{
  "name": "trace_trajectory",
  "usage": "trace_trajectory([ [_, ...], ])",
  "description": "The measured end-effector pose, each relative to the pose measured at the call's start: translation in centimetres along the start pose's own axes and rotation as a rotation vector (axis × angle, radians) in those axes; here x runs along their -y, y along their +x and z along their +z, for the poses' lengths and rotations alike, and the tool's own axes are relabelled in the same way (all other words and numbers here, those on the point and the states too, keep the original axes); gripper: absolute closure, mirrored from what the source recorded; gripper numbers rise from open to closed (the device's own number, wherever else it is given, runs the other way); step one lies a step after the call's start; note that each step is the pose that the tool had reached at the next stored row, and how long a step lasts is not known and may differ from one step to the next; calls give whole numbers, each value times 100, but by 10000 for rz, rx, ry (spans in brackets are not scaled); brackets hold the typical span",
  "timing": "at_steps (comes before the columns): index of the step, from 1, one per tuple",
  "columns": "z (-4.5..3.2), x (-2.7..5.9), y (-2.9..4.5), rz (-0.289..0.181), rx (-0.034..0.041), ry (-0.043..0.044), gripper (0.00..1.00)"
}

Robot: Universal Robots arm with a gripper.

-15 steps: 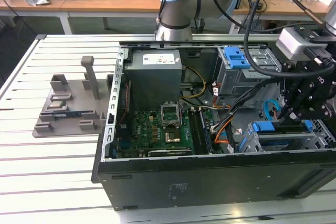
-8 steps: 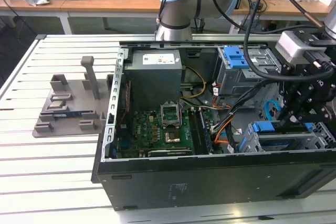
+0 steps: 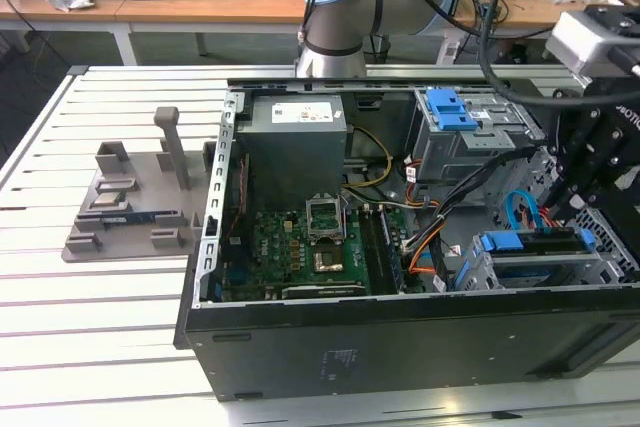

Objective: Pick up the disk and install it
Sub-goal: 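Insert the second disk wire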

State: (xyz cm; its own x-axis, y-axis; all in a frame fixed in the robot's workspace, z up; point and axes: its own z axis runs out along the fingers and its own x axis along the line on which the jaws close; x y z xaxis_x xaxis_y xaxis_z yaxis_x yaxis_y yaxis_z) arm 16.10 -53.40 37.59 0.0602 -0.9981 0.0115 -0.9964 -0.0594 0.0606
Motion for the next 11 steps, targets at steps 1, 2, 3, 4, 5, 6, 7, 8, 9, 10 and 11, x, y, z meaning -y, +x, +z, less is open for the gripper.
trace_trajectory([
  [1,-23,-1,0,0,0,0,85],
  [2,-61,-4,0,0,1,0,89],
  [3,-102,-6,1,0,1,0,89],
  [4,-123,-7,1,0,1,0,89],
  [5,-146,-9,1,0,0,0,89],
  [6,-176,-10,1,0,0,0,89],
  [7,-192,-12,2,0,-1,0,89],
  [8,-208,-12,2,0,1,1,89],
  [9,-223,-14,2,0,2,1,89],
  [10,-245,-15,2,0,0,0,89],
  [11,-266,-16,2,0,0,0,89],
])
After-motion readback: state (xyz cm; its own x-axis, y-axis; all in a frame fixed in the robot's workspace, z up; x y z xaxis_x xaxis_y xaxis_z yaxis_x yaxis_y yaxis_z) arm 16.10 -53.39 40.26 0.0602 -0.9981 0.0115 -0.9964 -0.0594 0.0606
